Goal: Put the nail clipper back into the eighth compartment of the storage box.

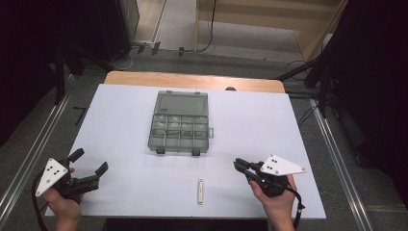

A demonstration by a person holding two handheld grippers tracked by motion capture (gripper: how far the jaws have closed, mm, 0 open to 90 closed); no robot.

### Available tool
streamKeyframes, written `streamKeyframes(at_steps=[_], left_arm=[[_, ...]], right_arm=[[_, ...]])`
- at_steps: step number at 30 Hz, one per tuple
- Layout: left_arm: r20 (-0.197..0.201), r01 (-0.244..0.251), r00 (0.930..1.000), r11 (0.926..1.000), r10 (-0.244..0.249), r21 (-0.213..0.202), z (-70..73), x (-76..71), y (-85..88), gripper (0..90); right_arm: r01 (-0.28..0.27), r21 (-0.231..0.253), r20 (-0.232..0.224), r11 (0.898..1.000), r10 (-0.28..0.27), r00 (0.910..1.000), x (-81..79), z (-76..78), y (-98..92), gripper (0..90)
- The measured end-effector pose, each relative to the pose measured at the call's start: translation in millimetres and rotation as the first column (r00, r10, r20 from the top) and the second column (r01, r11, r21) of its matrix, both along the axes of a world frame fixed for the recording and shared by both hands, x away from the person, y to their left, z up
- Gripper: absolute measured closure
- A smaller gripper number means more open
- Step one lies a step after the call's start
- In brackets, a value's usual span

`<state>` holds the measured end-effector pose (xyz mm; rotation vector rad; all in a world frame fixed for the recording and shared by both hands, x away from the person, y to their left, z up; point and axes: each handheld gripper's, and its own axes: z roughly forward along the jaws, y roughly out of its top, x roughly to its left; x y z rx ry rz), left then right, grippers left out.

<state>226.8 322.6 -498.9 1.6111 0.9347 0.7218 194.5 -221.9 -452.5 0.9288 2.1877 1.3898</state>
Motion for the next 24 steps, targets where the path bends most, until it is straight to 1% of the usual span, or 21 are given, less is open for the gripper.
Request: streamKeyframes(at_steps=[2, 3, 4, 5, 6, 7, 8, 9, 12, 14, 15, 16, 19, 21, 22, 23, 24], left_arm=[[0.0, 0.003, 1.0, 0.9999, -0.003, 0.011, 0.2, 0.9, -1.6, 4.1], [0.0, 0.003, 1.0, 0.9999, -0.003, 0.011, 0.2, 0.9, -1.6, 4.1], [0.001, 0.008, 1.0, 0.9999, -0.008, 0.014, 0.1, 0.7, -2.0, 4.1], [0.001, 0.013, 0.9999, 0.9998, -0.013, 0.014, 0.0, 0.6, -2.4, 4.1], [0.001, 0.019, 0.9998, 0.9997, -0.02, 0.017, 0.1, 0.6, -2.2, 4.1], [0.001, 0.02, 0.9998, 0.9997, -0.02, 0.017, 0.1, 0.4, -2.2, 4.1], [0.0, 0.016, 0.9999, 0.9998, -0.016, 0.014, 0.0, 0.3, -1.8, 4.1], [0.005, 0.015, 0.9999, 0.9999, -0.015, 0.007, 0.1, 0.8, -1.1, 4.1], [0.004, 0.007, 1.0, 1.0, -0.007, 0.007, 0.2, 1.0, -0.9, 4.1], [0.005, 0.011, 0.9999, 0.9999, -0.011, 0.003, 0.4, 1.0, -0.6, 4.1], [0.003, 0.016, 0.9999, 0.9999, -0.016, -0.001, 0.5, 1.3, -0.4, 4.1], [0.001, 0.021, 0.9998, 0.9998, -0.021, -0.003, 0.7, 1.7, -0.3, 4.2], [-0.018, 0.033, 0.9993, 0.9995, -0.033, 0.0, 1.2, 4.7, 0.0, 4.2], [-0.028, 0.055, 0.9981, 0.9985, -0.055, -0.004, 1.4, 5.8, 0.6, 4.3], [-0.031, 0.062, 0.9976, 0.998, -0.062, -0.011, 1.2, 6.7, 0.8, 4.3], [-0.037, 0.066, 0.9971, 0.9978, -0.066, -0.012, 1.1, 7.3, 1.4, 4.3], [-0.042, 0.069, 0.9967, 0.9975, -0.07, -0.015, 1.1, 7.5, 1.5, 4.3]], right_arm=[[-0.024, -0.024, -0.028, 0.999, 0.023, 0.9993, 4.8, 0.6, 8.0, 85.8], [-0.024, -0.024, -0.028, 0.999, 0.023, 0.9993, 4.8, 0.6, 8.0, 85.8], [-0.041, -0.025, -0.047, 0.999, 0.04, 0.9981, 7.6, 0.8, 11.1, 86.6], [-0.043, -0.028, -0.068, 0.999, 0.041, 0.9969, 10.8, 1.0, 14.7, 86.6], [-0.069, -0.027, -0.086, 0.997, 0.067, 0.9941, 14.6, 0.6, 19.0, 86.6], [-0.069, -0.027, -0.086, 0.997, 0.067, 0.9941, 14.6, 0.6, 19.0, 86.6], [-0.076, -0.039, -0.106, 0.996, 0.071, 0.9918, 17.5, 0.4, 23.8, 88.8], [-0.079, -0.044, -0.11, 0.996, 0.073, 0.9912, 18.0, 0.3, 26.0, 90.0], [-0.111, -0.078, -0.114, 0.991, 0.101, 0.9883, 19.1, -1.5, 35.0, 90.0], [-0.128, -0.102, -0.129, 0.987, 0.114, 0.985, 19.5, -4.4, 42.2, 90.0], [-0.128, -0.102, -0.129, 0.987, 0.114, 0.985, 19.5, -4.4, 42.2, 90.0], [-0.148, -0.118, -0.136, 0.982, 0.132, 0.9819, 19.0, -5.8, 46.8, 90.0], [-0.188, -0.133, -0.149, 0.973, 0.168, 0.9746, 16.8, -7.9, 56.8, 90.0], [-0.207, -0.157, -0.156, 0.966, 0.182, 0.9708, 14.6, -9.2, 64.1, 90.0], [-0.227, -0.182, -0.162, 0.957, 0.199, 0.9665, 12.7, -11.4, 71.9, 90.0], [-0.227, -0.182, -0.162, 0.957, 0.199, 0.9665, 12.7, -11.4, 71.9, 90.0], [-0.237, -0.194, -0.165, 0.952, 0.206, 0.9644, 12.1, -12.5, 74.7, 90.0]])
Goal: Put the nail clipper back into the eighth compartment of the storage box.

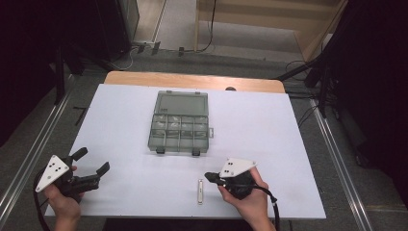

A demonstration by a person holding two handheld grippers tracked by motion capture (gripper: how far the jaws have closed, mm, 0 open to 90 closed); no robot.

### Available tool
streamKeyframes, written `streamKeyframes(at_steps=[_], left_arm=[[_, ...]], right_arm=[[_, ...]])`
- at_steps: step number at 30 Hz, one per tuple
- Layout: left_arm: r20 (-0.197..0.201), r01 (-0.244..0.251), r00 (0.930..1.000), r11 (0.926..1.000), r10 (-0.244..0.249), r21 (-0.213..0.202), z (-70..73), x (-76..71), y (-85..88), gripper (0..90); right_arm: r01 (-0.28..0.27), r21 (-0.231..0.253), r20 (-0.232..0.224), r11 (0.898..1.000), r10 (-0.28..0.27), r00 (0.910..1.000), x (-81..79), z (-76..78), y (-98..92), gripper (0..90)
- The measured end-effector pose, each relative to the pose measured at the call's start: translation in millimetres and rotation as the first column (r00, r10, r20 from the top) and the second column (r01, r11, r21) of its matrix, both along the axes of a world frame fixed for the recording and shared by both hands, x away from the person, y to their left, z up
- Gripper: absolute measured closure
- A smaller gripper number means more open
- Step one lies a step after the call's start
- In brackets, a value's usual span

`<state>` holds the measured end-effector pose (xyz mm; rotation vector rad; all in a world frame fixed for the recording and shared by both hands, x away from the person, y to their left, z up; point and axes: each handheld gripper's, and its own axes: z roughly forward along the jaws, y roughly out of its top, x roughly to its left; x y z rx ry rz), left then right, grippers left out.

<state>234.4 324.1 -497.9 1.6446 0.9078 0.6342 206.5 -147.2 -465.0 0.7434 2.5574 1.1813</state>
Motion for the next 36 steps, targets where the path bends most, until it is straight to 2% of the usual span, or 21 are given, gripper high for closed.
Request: streamKeyframes(at_steps=[2, 8, 10, 16, 21, 24, 30, 36], left_arm=[[0.002, 0.008, 1.0, 1.0, -0.008, 0.003, 0.0, -0.3, -0.6, 4.3], [-0.004, 0.01, 0.9999, 0.9998, -0.01, 0.017, -0.1, 0.3, -3.0, 4.3], [-0.006, 0.008, 1.0, 0.9998, -0.007, 0.016, -0.2, 0.4, -2.9, 4.3], [-0.009, 0.006, 0.9999, 0.9998, -0.005, 0.019, -0.4, 0.5, -2.8, 4.3], [-0.011, 0.007, 0.9999, 0.9997, -0.007, 0.025, -0.4, 0.9, -3.2, 4.4], [-0.014, 0.006, 0.9999, 0.9997, -0.005, 0.025, -0.4, 1.1, -3.1, 4.4], [-0.015, 0.001, 0.9999, 0.9998, -0.001, 0.021, -0.4, 1.1, -2.6, 4.5], [-0.016, 0.0, 0.9999, 0.9998, 0.0, 0.021, -0.3, 0.9, -2.5, 4.5]], right_arm=[[-0.032, -0.037, -0.015, 0.999, 0.032, 0.9994, -2.2, -4.0, 9.7, 90.0], [-0.071, -0.086, -0.027, 0.994, 0.069, 0.9973, -4.8, -9.9, 21.1, 90.0], [-0.106, -0.121, -0.044, 0.987, 0.101, 0.9939, -6.8, -15.5, 29.8, 90.0], [-0.137, -0.139, -0.071, 0.981, 0.128, 0.9892, -7.9, -22.6, 37.6, 90.0], [-0.178, -0.177, -0.1, 0.968, 0.162, 0.9817, -10.9, -31.7, 47.4, 90.0], [-0.191, -0.184, -0.111, 0.964, 0.172, 0.9788, -11.9, -33.3, 49.7, 90.0], [-0.211, -0.186, -0.138, 0.96, 0.187, 0.9726, -13.0, -39.0, 47.9, 90.0], [-0.208, -0.202, -0.153, 0.957, 0.179, 0.972, -11.5, -39.8, 39.7, 90.0]])
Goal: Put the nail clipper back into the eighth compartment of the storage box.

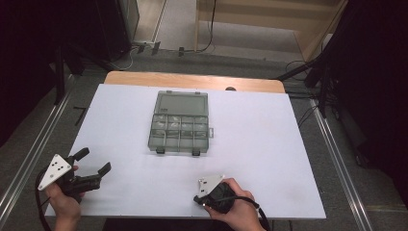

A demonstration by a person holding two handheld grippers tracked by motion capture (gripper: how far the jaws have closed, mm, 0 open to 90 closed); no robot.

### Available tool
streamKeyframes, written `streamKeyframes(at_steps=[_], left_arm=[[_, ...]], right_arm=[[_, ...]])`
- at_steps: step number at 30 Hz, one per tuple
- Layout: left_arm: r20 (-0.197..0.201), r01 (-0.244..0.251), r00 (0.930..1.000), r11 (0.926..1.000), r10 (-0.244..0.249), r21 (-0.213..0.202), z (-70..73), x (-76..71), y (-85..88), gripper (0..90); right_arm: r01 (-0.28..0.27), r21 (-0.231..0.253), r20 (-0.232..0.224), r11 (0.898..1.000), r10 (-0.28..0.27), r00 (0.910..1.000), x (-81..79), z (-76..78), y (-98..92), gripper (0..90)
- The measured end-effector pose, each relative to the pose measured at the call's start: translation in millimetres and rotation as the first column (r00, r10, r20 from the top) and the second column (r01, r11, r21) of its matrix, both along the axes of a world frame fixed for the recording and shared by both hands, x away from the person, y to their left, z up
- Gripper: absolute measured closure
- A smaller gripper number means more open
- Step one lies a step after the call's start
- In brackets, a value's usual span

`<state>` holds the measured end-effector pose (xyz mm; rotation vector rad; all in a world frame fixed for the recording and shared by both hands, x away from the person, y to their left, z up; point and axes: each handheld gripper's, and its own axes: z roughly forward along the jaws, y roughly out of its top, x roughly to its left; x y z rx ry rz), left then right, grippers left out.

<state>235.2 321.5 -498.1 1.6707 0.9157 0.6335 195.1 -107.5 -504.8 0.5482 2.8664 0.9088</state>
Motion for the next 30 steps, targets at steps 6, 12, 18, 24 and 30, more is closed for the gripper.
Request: streamKeyframes(at_steps=[6, 12, 18, 24, 30], left_arm=[[0.0, 0.0, 1.0, 1.0, 0.0, -0.001, 0.0, 0.0, 0.3, 4.5], [0.0, -0.001, 1.0, 1.0, 0.001, -0.001, 0.0, 0.0, 0.1, 4.5], [0.002, -0.001, 1.0, 1.0, 0.001, -0.002, 0.0, 0.1, 0.1, 4.5], [0.004, -0.002, 1.0, 1.0, 0.002, -0.006, 0.0, -0.3, 0.0, 4.5], [0.004, -0.002, 1.0, 1.0, 0.002, -0.002, 0.1, -0.2, -0.2, 4.5]], right_arm=[[0.022, -0.001, -0.011, 1.0, -0.022, 0.9997, 3.1, -0.1, -11.3, 90.0], [0.05, 0.0, -0.014, 0.999, -0.05, 0.9986, 8.4, -0.1, -25.9, 90.0], [0.078, 0.007, -0.013, 0.997, -0.077, 0.9969, 12.7, 0.5, -35.8, 90.0], [0.101, 0.013, -0.006, 0.995, -0.1, 0.9949, 15.9, 1.4, -42.0, 90.0], [0.123, 0.017, 0.005, 0.992, -0.123, 0.9924, 18.2, 2.9, -47.8, 90.0]])
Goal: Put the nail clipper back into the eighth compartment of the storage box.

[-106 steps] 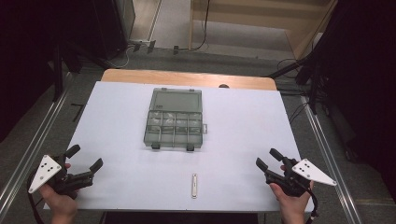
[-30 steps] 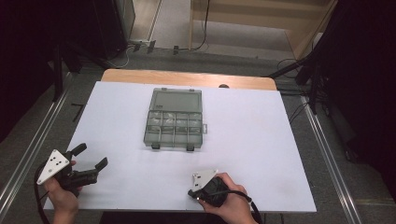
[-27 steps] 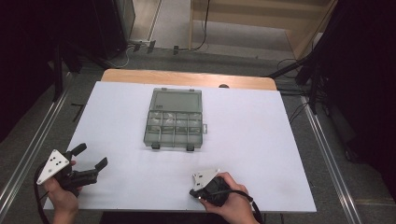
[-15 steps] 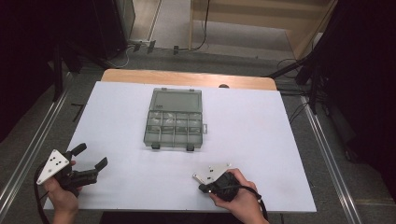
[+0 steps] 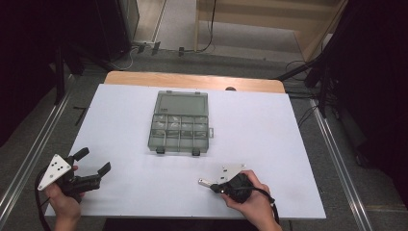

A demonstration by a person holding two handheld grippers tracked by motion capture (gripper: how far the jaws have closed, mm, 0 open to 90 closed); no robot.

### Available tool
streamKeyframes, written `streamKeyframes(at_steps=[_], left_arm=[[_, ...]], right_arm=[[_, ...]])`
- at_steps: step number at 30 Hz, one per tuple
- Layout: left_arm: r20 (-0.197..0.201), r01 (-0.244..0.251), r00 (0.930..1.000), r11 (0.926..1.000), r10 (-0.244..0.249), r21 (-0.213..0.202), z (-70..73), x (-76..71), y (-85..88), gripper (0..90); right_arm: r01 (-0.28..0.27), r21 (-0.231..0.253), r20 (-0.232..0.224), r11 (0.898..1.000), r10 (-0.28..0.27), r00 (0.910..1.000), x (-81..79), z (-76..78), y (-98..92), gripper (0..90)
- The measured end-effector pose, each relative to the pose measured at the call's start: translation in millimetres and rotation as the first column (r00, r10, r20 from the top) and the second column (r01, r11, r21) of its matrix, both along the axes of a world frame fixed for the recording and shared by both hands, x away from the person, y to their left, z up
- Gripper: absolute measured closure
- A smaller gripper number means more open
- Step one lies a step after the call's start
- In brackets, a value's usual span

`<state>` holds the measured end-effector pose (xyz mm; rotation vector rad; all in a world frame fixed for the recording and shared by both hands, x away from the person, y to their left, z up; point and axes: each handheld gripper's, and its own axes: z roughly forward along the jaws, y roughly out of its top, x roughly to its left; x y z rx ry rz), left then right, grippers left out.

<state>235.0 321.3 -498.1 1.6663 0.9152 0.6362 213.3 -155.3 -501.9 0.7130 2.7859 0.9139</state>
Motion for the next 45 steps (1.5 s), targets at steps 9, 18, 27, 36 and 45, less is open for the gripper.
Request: streamKeyframes(at_steps=[9, 18, 27, 36, 45], left_arm=[[0.0, -0.001, 1.0, 1.0, 0.001, 0.001, -0.1, 0.4, -0.2, 4.5], [-0.001, 0.002, 1.0, 1.0, -0.002, 0.007, -0.2, 0.4, -0.6, 4.5], [-0.001, 0.002, 1.0, 1.0, -0.002, 0.009, -0.2, 0.1, -0.5, 4.5], [0.001, 0.001, 1.0, 1.0, -0.001, 0.005, -0.4, 0.0, -0.8, 4.5], [-0.001, 0.002, 1.0, 1.0, -0.002, 0.007, -0.3, 0.0, -0.7, 4.5]], right_arm=[[0.025, 0.033, 0.024, 0.999, -0.026, 0.9994, -1.0, 13.6, -9.8, 80.5], [0.054, 0.036, -0.005, 0.998, -0.054, 0.9986, 3.1, 18.8, 2.6, 7.2], [0.081, -0.015, 0.019, 0.997, -0.081, 0.9966, 11.2, 14.2, 18.7, 15.8], [0.071, -0.022, -0.038, 0.997, -0.072, 0.9967, 23.5, 11.9, 26.6, 51.7], [0.043, -0.042, -0.08, 0.998, -0.046, 0.9958, 28.2, 6.7, 35.5, 69.0]])
